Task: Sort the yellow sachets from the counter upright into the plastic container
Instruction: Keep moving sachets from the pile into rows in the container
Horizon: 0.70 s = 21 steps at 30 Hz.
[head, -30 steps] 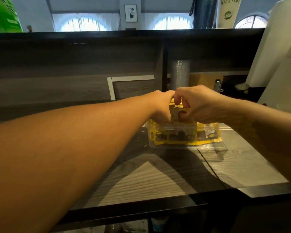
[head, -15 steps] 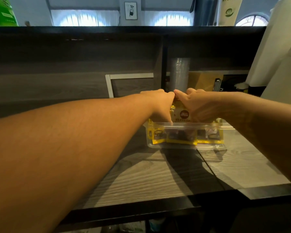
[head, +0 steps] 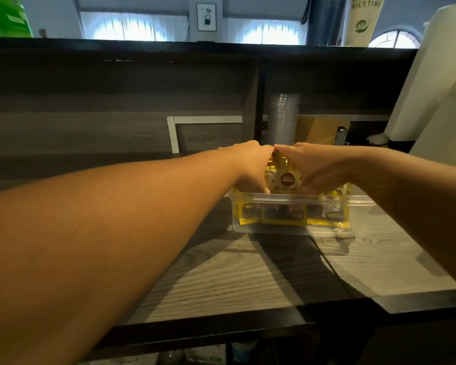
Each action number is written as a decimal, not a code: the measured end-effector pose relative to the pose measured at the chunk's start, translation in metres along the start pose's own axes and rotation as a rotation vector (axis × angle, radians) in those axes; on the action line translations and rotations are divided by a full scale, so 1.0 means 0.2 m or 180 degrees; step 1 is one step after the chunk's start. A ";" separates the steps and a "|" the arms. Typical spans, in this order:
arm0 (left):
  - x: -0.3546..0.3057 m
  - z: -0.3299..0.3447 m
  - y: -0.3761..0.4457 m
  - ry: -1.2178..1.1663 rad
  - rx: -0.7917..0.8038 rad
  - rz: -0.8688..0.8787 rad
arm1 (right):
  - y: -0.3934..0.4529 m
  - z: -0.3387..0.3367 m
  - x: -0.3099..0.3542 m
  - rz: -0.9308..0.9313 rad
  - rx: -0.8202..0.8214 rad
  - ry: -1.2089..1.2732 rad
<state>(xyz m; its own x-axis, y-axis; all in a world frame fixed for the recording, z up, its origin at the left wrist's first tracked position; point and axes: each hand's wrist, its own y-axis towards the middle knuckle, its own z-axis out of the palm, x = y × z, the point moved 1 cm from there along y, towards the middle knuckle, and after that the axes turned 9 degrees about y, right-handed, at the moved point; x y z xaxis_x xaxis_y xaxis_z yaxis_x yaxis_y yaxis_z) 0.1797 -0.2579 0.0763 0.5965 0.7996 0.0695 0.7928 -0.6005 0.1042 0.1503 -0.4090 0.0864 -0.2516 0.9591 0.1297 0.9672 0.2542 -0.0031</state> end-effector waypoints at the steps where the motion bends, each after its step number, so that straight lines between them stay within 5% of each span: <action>1: 0.00 -0.02 -0.02 -0.0103 0.0009 -0.0016 | 0.00 -0.02 0.00 -0.0030 -0.0023 0.0108; 4: 0.24 -0.12 -0.22 -0.0567 -0.0159 -0.0258 | 0.05 -0.08 0.29 -0.0253 -0.0068 0.0332; 13: 0.46 -0.12 -0.40 -0.1409 -0.0782 -0.1033 | 0.04 -0.15 0.50 -0.0671 -0.1253 0.0813; 21: 0.94 0.18 -0.74 -0.0574 -0.1002 -0.2016 | 0.31 0.18 1.01 -0.0852 -0.1001 0.1323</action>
<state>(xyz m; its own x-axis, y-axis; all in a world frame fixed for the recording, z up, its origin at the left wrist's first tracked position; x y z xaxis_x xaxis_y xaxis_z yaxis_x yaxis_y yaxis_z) 0.1784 -0.0194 0.0375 0.0683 0.9631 -0.2603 0.9353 0.0290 0.3527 0.1586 -0.1942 0.0764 -0.5148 0.7211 0.4636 0.8521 0.3708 0.3695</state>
